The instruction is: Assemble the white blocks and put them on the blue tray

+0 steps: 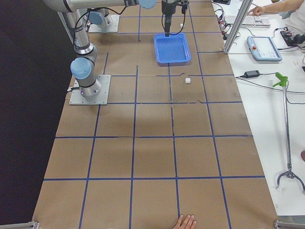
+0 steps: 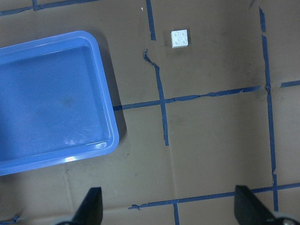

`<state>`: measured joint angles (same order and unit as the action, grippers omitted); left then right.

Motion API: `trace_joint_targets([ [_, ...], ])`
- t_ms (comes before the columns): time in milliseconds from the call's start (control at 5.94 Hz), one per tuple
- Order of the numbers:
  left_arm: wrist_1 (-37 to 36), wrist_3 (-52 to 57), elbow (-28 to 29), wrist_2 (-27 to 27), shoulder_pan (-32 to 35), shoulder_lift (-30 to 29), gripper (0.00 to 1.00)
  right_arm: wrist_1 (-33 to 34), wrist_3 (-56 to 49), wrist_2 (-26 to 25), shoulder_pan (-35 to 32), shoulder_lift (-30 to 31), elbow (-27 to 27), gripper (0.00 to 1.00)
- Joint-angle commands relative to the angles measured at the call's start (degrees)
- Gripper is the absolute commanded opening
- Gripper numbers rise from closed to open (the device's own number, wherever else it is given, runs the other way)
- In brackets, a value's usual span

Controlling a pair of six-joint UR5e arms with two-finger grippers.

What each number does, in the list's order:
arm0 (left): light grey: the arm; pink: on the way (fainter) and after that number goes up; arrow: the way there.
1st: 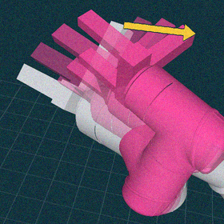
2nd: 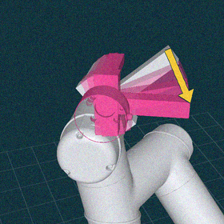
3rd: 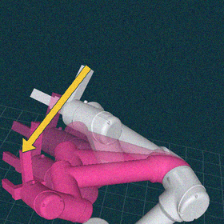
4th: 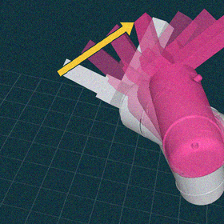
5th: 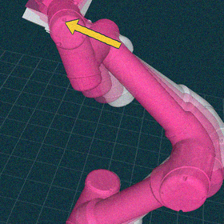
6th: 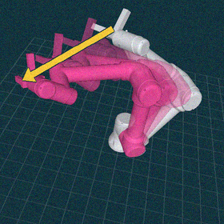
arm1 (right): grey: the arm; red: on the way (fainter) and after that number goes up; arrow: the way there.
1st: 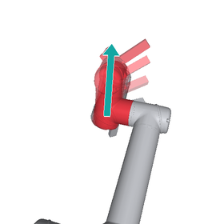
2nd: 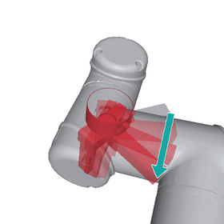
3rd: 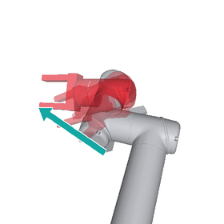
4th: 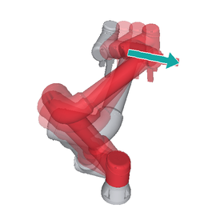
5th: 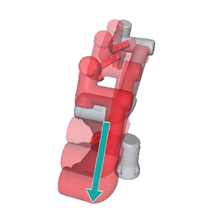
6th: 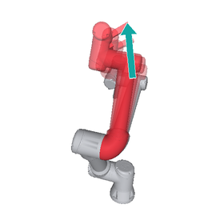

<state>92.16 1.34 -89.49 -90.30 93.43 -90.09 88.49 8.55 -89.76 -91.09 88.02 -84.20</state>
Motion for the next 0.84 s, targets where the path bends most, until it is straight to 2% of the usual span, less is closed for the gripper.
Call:
trace_joint_targets([
  [0, -0.48, 0.84, 0.10, 0.12, -0.79, 0.09, 0.99, 0.28, -0.63, -0.06, 0.12, -0.30, 0.01, 1.00],
  [168, -1.88, 1.03, -1.20, 0.12, -2.27, -0.61, 0.99, 0.37, -0.72, -0.06, 0.29, -0.30, -0.08, 1.00],
  [337, -5.20, 1.03, -1.91, 0.56, -5.59, -4.01, 0.99, 0.54, -0.81, -0.06, 0.47, -0.30, -0.52, 1.00],
  [673, -21.94, 5.55, -2.18, 0.31, -11.76, -18.38, 0.99, 0.37, -0.81, -0.06, 0.47, -0.39, -0.70, 1.00],
])
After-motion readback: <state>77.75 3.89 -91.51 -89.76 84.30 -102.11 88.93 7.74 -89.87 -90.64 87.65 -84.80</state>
